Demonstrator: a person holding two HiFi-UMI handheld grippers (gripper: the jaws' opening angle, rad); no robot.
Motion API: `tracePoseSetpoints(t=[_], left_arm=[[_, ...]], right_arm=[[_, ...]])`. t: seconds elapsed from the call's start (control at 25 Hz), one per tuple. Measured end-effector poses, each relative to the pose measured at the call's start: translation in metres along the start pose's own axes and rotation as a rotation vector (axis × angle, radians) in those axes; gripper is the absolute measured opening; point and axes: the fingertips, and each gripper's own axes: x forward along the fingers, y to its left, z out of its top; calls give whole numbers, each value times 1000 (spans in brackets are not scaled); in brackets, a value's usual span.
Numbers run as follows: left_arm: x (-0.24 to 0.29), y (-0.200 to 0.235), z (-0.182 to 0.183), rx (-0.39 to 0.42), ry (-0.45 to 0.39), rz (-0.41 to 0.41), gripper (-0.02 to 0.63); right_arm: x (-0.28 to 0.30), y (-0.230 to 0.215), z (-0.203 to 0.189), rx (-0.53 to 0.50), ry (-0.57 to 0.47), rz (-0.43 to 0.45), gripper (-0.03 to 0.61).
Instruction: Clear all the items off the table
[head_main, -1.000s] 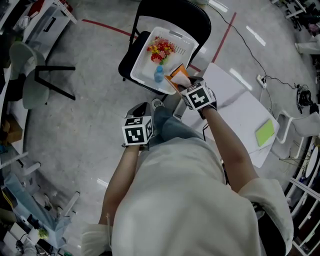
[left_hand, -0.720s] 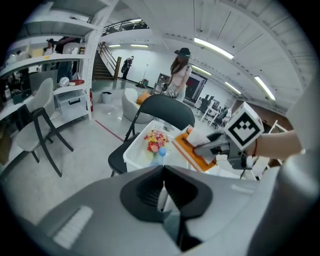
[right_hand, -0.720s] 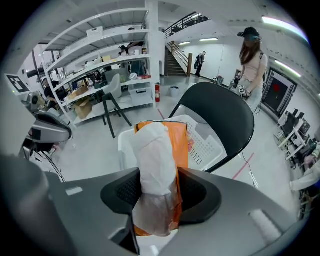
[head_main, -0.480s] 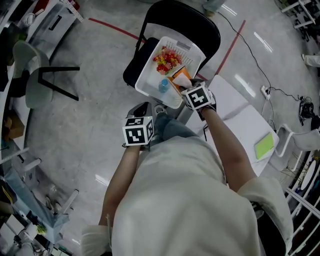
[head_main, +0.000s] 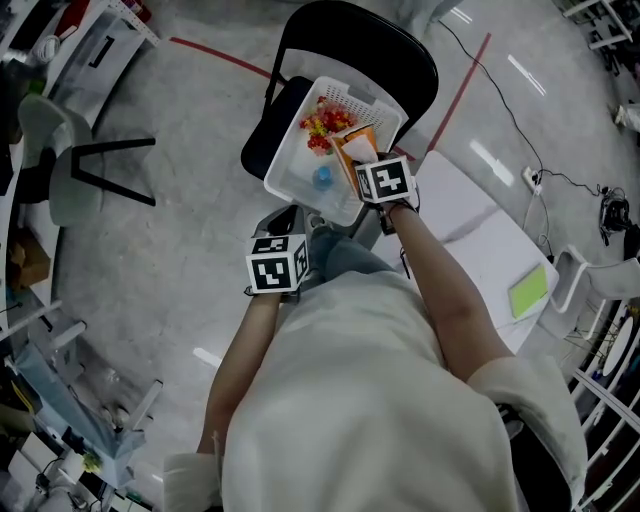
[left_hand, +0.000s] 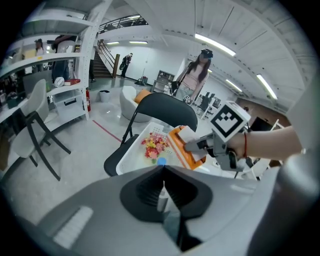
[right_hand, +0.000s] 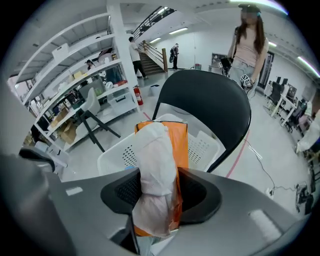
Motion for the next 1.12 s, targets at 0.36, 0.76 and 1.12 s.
tracePoseSetpoints(t=[0.36, 0.76, 1.12], left_arm=[[13, 1, 10, 8, 26, 4, 9], [26, 4, 16, 5, 53, 6, 9], [32, 4, 25, 8, 58, 0, 9]], right_arm=[[20, -20, 12, 206, 9, -19, 196], [36, -43, 21, 434, 17, -60, 198], [45, -51, 21, 554, 29, -71, 199]])
